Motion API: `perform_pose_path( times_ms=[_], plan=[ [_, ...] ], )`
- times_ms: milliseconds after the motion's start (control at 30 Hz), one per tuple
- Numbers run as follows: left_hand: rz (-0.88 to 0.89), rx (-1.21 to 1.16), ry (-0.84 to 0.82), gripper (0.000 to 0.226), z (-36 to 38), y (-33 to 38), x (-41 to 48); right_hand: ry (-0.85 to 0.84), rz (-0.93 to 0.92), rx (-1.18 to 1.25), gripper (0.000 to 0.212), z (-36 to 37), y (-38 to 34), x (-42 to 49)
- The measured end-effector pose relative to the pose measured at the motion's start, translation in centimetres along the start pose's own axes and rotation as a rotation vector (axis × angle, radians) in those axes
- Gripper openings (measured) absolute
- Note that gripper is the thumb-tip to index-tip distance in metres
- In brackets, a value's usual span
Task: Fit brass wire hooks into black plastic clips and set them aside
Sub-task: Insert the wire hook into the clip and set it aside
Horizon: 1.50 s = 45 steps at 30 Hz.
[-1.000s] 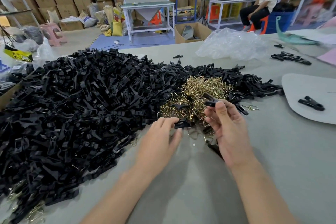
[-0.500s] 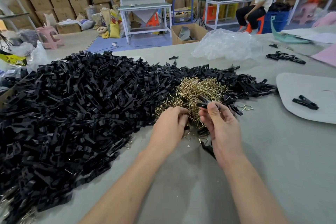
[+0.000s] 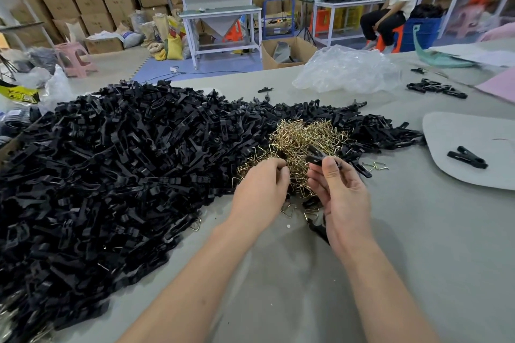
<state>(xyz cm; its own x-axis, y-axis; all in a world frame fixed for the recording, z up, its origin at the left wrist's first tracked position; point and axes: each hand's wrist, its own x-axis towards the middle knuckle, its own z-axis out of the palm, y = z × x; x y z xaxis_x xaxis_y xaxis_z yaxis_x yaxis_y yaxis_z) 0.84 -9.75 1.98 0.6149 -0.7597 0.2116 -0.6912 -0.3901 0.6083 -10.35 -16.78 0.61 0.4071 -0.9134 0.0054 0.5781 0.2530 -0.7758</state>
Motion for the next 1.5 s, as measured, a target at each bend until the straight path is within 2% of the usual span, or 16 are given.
perform_pose_path(
  times_ms=[167, 267, 433, 567, 633, 767, 867, 1000, 1100, 1233, 1300, 1433, 1500],
  plan=[
    [-0.083, 0.077, -0.053, 0.031, 0.8, 1.2, 1.7, 0.009, -0.001, -0.004, 0.033, 0.2, 0.1, 0.0],
    [-0.096, -0.043, -0.040, 0.016, 0.9, 1.1, 2.3, 0.017, -0.002, 0.001, 0.033, 0.1, 0.1, 0.0],
    [-0.038, -0.257, 0.012, 0.012, 0.5, 0.4, 2.3, 0.020, -0.008, 0.007, 0.032, 0.0, 0.0, 0.2],
    [-0.109, -0.517, 0.111, 0.010, -0.4, 0.3, 2.0, 0.025, -0.002, 0.007, 0.032, 0.1, -0.1, 0.2],
    [-0.133, -0.522, 0.134, 0.013, -0.7, 0.2, 1.9, 0.022, 0.003, 0.006, 0.033, 0.1, -0.1, 0.1],
    [-0.073, -0.537, 0.210, 0.014, -1.4, -0.2, 1.5, 0.011, 0.027, 0.014, 0.037, 0.1, -0.1, 0.0],
    [-0.109, -0.675, 0.149, 0.014, -1.8, -0.2, 1.4, -0.047, 0.085, 0.033, 0.033, 0.2, 0.0, 0.0],
    [-0.165, -0.872, 0.086, 0.014, -1.3, -0.8, 0.1, -0.229, 0.206, 0.057, 0.026, 1.0, 0.5, -0.6],
    [-0.132, -0.835, 0.128, 0.014, -0.7, -1.7, -1.3, -0.283, 0.247, 0.010, 0.017, 1.5, 0.8, -0.9],
    [-0.107, -0.660, 0.132, 0.013, -0.8, -2.8, -2.4, -0.309, 0.278, -0.082, 0.039, 1.4, 1.1, -0.9],
    [-0.058, -0.574, 0.134, 0.005, -1.1, -3.4, -2.7, -0.334, 0.297, -0.118, 0.036, 1.5, 1.3, -1.1],
    [0.131, -0.299, 0.139, 0.030, -1.4, -4.4, -3.2, -0.337, 0.310, -0.142, 0.025, 1.8, 1.4, -1.2],
    [0.203, -0.117, 0.166, 0.029, -1.4, -4.8, -3.5, -0.335, 0.340, -0.118, 0.030, 1.7, 1.4, -1.1]
  ],
)
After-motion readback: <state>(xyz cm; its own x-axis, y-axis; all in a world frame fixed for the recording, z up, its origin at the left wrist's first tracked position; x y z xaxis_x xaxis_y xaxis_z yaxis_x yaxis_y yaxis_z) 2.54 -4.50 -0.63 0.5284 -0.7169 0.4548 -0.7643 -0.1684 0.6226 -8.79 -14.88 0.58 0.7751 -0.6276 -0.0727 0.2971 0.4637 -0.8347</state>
